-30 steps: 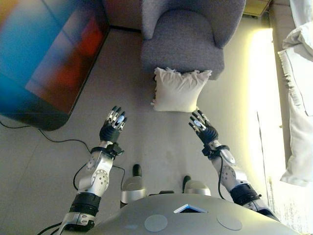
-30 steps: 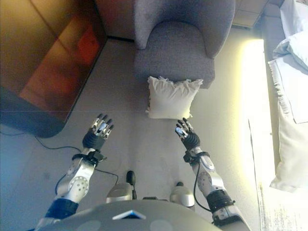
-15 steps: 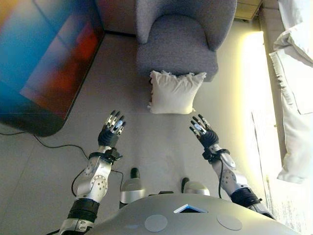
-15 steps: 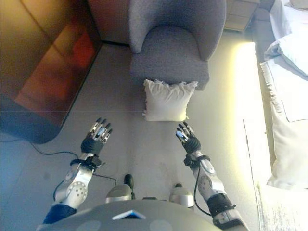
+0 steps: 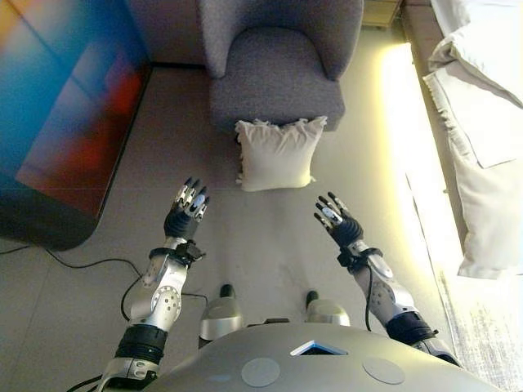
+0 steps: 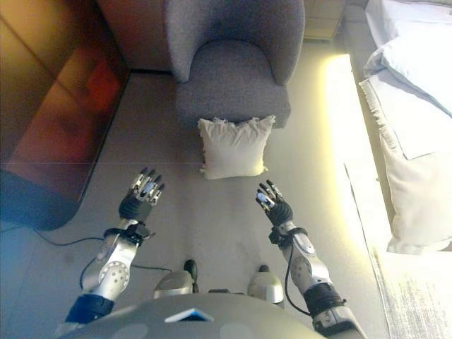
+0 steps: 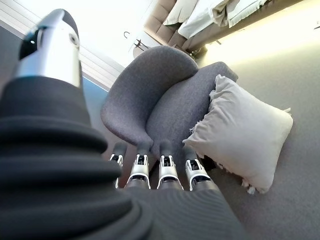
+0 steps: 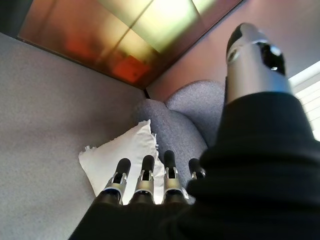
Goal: Pick up the cushion and take it to the sofa
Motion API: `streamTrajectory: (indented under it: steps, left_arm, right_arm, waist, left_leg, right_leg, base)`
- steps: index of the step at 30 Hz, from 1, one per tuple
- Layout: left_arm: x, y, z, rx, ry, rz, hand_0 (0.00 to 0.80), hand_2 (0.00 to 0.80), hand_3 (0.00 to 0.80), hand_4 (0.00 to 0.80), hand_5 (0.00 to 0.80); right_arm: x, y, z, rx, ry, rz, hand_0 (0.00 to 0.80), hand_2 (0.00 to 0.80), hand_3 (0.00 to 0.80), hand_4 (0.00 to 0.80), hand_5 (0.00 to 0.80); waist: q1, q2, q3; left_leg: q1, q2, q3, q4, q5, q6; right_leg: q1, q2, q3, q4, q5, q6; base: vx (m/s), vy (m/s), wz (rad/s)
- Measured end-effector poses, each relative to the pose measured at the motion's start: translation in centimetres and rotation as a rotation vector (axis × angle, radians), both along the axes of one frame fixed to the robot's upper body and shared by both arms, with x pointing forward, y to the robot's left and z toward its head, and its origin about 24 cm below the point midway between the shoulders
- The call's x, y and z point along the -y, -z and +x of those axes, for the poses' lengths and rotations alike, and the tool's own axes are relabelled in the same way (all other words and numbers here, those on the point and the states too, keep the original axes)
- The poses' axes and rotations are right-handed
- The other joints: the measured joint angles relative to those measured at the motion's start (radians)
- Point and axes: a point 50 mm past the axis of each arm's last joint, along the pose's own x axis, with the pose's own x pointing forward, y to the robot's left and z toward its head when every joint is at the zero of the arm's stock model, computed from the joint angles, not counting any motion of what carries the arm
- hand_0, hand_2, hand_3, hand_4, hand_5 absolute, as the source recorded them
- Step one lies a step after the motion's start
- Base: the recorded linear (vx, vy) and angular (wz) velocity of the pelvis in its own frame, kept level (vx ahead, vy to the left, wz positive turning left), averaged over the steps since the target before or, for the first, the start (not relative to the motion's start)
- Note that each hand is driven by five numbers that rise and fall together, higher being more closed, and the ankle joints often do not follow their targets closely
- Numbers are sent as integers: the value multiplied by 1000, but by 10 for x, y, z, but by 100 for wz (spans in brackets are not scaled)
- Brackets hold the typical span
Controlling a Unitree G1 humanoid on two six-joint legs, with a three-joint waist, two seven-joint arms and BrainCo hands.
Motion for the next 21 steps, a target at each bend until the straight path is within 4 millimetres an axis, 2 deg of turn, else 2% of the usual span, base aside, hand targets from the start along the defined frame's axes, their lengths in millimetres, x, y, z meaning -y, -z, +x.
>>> streamTrajectory:
  steps: [2,5,7,9,10,11,12,13,15,16,19,21]
  left_arm:
    - [1,-1,1,7,11,-4,0,0,0,0,0]
    - [2,-2,5,17,19,-3,0,0,0,0,0]
    - [4,-1,9,15,23,-7,0,0,0,0,0]
    - [5,-1,17,19,30,-3,0,0,0,0,0]
    - [5,-1,20,20,29,0,0,0,0,0,0]
    - [3,0,19,15,29,4,0,0,0,0,0]
    - [1,-1,18,14,30,13,0,0,0,0,0]
    - [-3,-2,17,16,29,28,0,0,0,0,0]
    - [-14,-3,14,6,13,56,0,0,0,0,0]
    - [-17,-1,11,-2,9,62,0,0,0,0,0]
    - [-17,-2,11,-2,18,64,0,0,0,0,0]
    - [-16,-1,10,2,38,57,0,0,0,0,0]
  right_arm:
    - [3,1,-2,-9,21,-5,0,0,0,0,0]
    - [6,0,0,-7,47,-14,0,0,0,0,0]
    - [9,-2,3,7,59,-16,0,0,0,0,0]
    - [11,-5,2,27,70,-17,0,0,0,0,0]
    - [13,-5,-1,29,81,-20,0,0,0,0,0]
    - [12,-1,-6,10,86,-14,0,0,0,0,0]
    - [10,0,-9,1,86,-9,0,0,0,0,0]
    - [9,1,-12,-1,83,-3,0,0,0,0,0]
    - [5,-2,-11,12,76,9,0,0,0,0,0]
    - [4,-5,-10,30,75,12,0,0,0,0,0]
    - [5,-9,-7,56,76,12,0,0,0,0,0]
    - [8,-8,-7,52,84,8,0,0,0,0,0]
  waist:
    - [-3,3,2]
    - [-1,3,7]
    - [-3,25,27]
    - [-25,42,63]
    - [-37,47,82]
    - [-33,53,85]
    - [-29,61,88]
    - [-27,47,92]
    - [-26,23,96]
    - [-27,13,96]
    - [-37,-22,96]
    - [-63,-34,101]
  left_leg:
    - [-5,1,38,2,4,6]
    - [-27,-16,39,20,0,15]
    - [-57,-12,38,63,-27,32]
    - [-90,-19,46,166,-84,75]
    - [-92,-18,40,202,-105,76]
    - [-83,-12,39,201,-111,84]
    - [-74,-6,39,197,-111,93]
    - [-65,-10,44,194,-108,101]
    - [-67,-20,42,191,-106,111]
    - [-65,-31,42,182,-105,113]
    - [-70,-72,29,174,-104,115]
    - [-69,-85,-6,174,-109,107]
  right_leg:
    - [1,-13,-29,5,-2,5]
    - [-36,-32,-33,61,-18,11]
    - [-97,-40,-38,191,-24,3]
    - [-198,-74,-29,431,-21,-2]
    - [-253,-90,-17,566,18,-43]
    - [-299,-92,-11,643,91,-81]
    - [-337,-99,-9,682,126,-76]
    - [-361,-107,-13,703,103,-62]
    - [-380,-104,-31,656,63,-36]
    - [-381,-105,-39,577,47,-13]
    - [-360,-120,-44,282,50,24]
    - [-322,-122,-43,80,73,49]
  base:
    - [19,166,24]
    - [7,214,4]
    - [22,271,6]
    - [86,210,30]
    - [157,102,31]
    - [206,12,15]
    - [266,-80,-10]
    - [283,-133,-7]
    - [348,-211,-1]
    - [426,-274,-6]
    - [463,-224,12]
    - [463,-157,47]
